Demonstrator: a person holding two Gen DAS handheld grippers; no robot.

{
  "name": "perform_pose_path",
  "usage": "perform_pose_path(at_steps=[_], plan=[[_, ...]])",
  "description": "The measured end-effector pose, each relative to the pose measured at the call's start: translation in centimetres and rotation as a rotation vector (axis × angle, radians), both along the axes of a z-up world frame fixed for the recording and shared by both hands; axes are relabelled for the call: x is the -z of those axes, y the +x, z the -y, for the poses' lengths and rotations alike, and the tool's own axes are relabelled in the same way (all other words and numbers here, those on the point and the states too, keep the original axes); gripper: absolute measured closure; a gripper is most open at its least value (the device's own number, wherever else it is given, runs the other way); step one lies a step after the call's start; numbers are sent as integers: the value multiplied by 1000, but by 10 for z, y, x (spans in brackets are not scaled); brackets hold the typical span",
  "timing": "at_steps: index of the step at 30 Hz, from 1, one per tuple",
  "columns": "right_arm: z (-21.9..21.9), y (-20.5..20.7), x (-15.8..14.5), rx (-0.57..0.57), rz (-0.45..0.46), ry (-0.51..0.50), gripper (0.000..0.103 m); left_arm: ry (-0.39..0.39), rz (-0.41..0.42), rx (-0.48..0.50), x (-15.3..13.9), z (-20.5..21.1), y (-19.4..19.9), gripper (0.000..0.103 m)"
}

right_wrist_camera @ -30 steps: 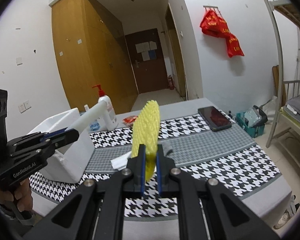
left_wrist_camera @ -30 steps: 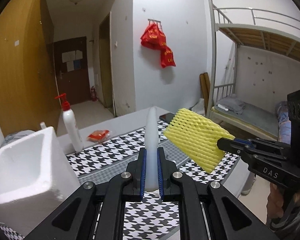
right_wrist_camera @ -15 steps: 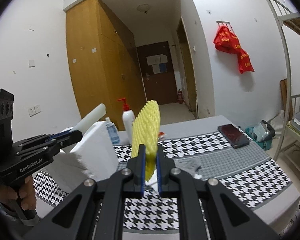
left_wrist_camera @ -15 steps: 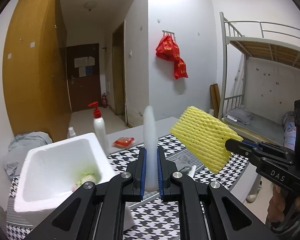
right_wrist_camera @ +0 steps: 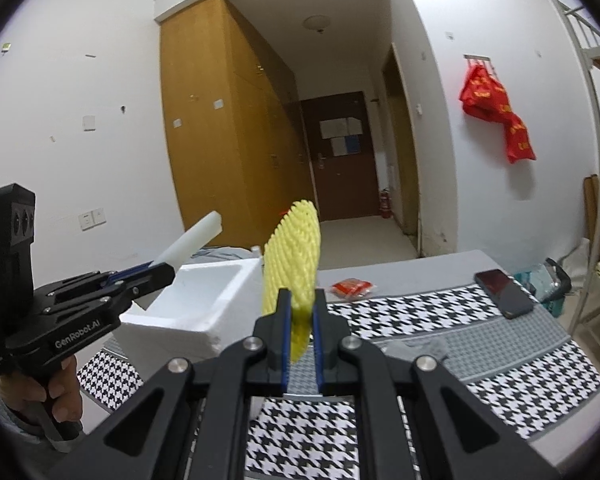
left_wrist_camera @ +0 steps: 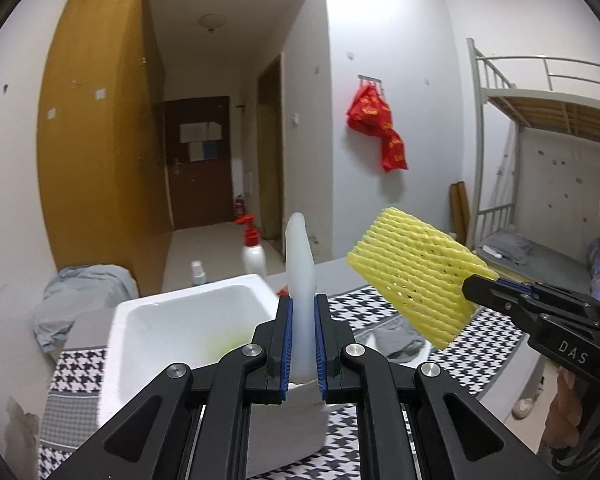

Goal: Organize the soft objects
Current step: 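Carry the white stick and yellow sleeve over the foam box with both tools, then open the left tool to drop the white stick into the foam box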

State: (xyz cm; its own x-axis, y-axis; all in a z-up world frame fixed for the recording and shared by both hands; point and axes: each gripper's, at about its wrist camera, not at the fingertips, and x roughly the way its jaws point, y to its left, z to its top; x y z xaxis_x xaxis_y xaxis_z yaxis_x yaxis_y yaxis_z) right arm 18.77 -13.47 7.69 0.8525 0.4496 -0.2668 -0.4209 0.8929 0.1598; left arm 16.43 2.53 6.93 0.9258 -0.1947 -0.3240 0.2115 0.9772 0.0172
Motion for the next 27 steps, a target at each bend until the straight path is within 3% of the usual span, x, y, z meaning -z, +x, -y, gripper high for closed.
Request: perform_pose_path(at_steps=[10,20,22,24,26,27], plan=[[-25,5,-3,-98,14,-12,91,-4,10,-106,-1,-28,-4,92],[-42,11,-3,-161,15,-16,91,-7,-33,-166,6,-44,8,89],[-44,13,-2,-164,11,-18,91,-23,-46,-153,7,-49,14,81],[-45,14,-1,-163,9,-18,91,-28,-50,-162,9,-53,15,65],[-44,15,-1,-163,4,-14,91,-27,-44,-180,10,-55,15,26],[-42,16,-1,-161,5,-14,91,-34,-30,-200,10,-57,13,18]])
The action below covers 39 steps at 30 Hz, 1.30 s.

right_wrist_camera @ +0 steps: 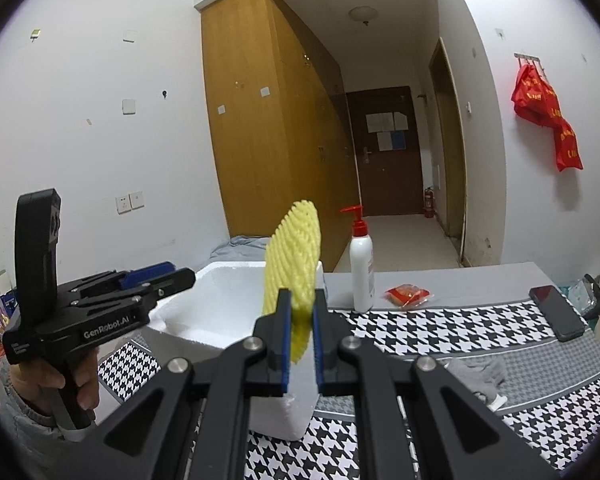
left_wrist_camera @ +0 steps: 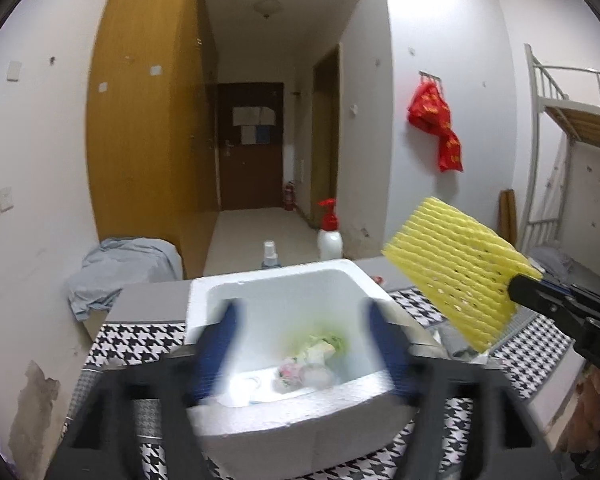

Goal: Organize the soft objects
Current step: 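Open the left tool to drop the white stick into the foam box, then lower the yellow sleeve into the foam box and open the right tool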

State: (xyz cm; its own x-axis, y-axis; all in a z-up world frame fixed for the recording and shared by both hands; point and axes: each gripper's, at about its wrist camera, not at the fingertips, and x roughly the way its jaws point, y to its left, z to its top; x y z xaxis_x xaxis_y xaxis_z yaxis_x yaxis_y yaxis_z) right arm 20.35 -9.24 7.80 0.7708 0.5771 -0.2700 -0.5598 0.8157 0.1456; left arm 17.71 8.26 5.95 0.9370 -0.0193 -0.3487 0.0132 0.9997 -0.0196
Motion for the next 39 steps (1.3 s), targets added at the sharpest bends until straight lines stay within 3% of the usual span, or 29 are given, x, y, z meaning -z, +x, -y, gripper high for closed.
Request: perform_pose_path(at_steps=[1,2,26,39], plan=[[0,0,0,2,2,-1,91,-4,16,-24,0,-2,-2,6],[1,0,0,3,2,-1,91,-6,26,-45,0,-4,-4,1],[-25,11,-5,-40,3,-20,91,9,46,-194,-5,-40,-35,1],[-51,21,-2,-107,-24,-11,91,8,41,-218,4,-46,-48,1]])
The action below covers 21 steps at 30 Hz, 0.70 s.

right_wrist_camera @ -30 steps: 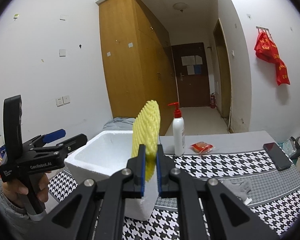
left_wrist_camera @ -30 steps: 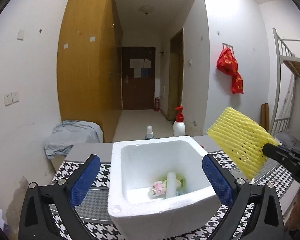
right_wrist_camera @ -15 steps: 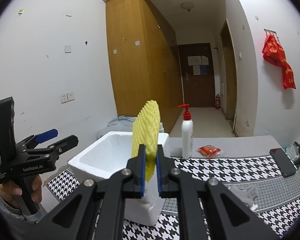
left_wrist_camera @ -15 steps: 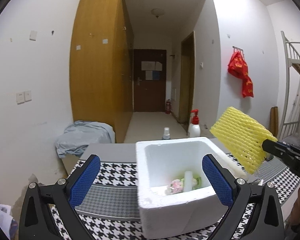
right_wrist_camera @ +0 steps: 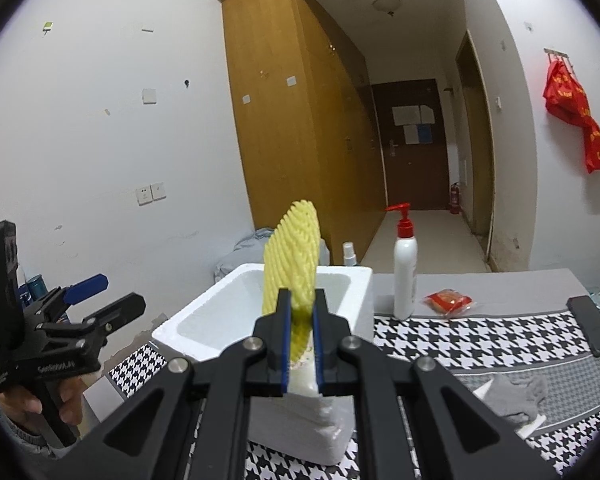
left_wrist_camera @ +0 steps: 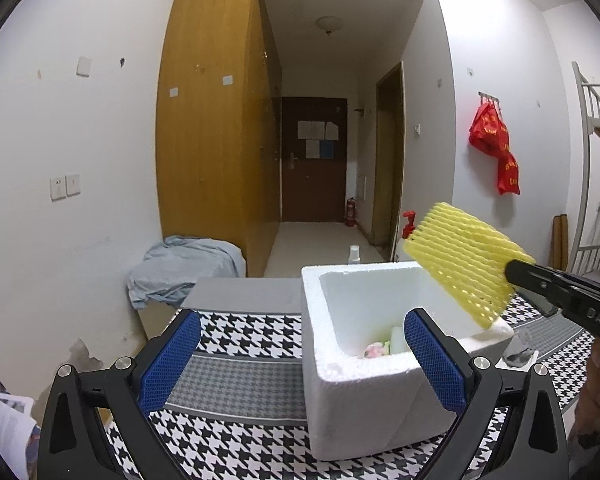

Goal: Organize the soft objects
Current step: 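Lower the yellow sleeve into the foam box and open the right tool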

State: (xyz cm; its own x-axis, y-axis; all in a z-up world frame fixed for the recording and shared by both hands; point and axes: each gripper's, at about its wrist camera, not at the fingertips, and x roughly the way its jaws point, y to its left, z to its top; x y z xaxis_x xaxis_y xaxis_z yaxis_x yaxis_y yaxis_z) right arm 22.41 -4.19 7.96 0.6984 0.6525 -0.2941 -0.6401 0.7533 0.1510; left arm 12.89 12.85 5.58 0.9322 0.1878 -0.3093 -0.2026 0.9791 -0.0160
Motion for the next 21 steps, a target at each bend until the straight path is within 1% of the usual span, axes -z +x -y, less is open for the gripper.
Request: perform_pose_path(at_steps=[5,15,16,18,19,20,21], plan=[[-13,7,2,-22,-19,-9,91,-13,2,14,5,-5,-6,1],[-41,14,5,-36,-42,-77,90,-49,-8,16,19,-17,-9,1],[-43,15,6,-35,-47,-84,89,-52,-7,18,20,-19,-9,1],[-45,17,7,-35,-53,-91,79,-59,-4,22,22,-22,-10,1],[-47,17,8,-30,-53,-99,64,-62,-4,24,22,-22,-10,1],[-48,18,8,-24,-53,-106,43,-65,-5,26,23,-23,-10,1],[-48,18,8,-17,-52,-109,35,-68,-5,30,23,-24,-10,1]])
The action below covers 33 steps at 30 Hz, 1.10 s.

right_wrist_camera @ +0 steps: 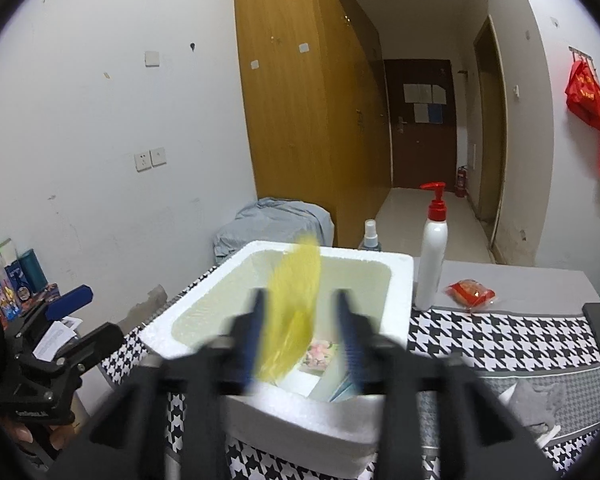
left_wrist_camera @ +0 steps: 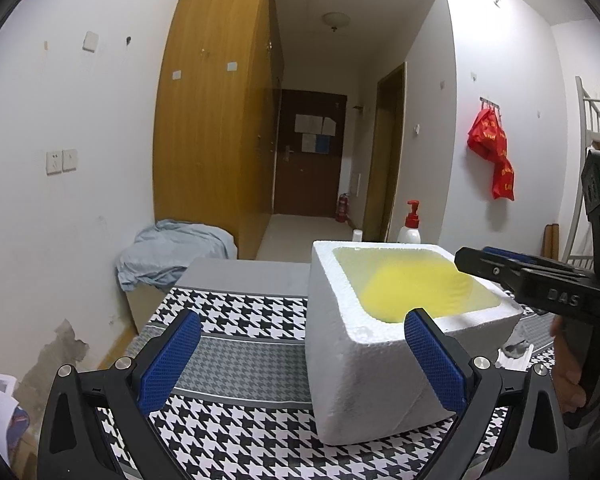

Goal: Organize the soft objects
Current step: 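Lower the yellow sleeve into the foam box and open the right tool, then withdraw both tools from the foam box back toward the table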

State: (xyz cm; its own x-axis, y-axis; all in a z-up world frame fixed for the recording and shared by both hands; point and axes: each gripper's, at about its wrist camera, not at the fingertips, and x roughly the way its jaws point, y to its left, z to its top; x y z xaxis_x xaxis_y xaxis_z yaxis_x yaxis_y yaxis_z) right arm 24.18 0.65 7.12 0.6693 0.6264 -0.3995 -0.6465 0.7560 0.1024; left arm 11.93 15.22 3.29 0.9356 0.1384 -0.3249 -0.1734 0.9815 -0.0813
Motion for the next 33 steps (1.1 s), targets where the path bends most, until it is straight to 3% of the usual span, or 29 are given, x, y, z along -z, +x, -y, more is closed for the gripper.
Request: perform_pose_path(at_steps=[1,21,24,28,33], plan=[[1,-1,0,7,2,11,27,-2,0,4,0,0,0,1],[18,-25,-7,41,28,31,24,8,-5,61,-1,9,-2,1],[25,-30,-5,47,30,35,19,-1,-7,71,-2,11,-3,1],[35,-39,-5,76,57,37,1,-5,0,73,-4,16,-6,1],[44,-52,-5,87,91,36,1,-4,0,80,-6,23,-9,1]])
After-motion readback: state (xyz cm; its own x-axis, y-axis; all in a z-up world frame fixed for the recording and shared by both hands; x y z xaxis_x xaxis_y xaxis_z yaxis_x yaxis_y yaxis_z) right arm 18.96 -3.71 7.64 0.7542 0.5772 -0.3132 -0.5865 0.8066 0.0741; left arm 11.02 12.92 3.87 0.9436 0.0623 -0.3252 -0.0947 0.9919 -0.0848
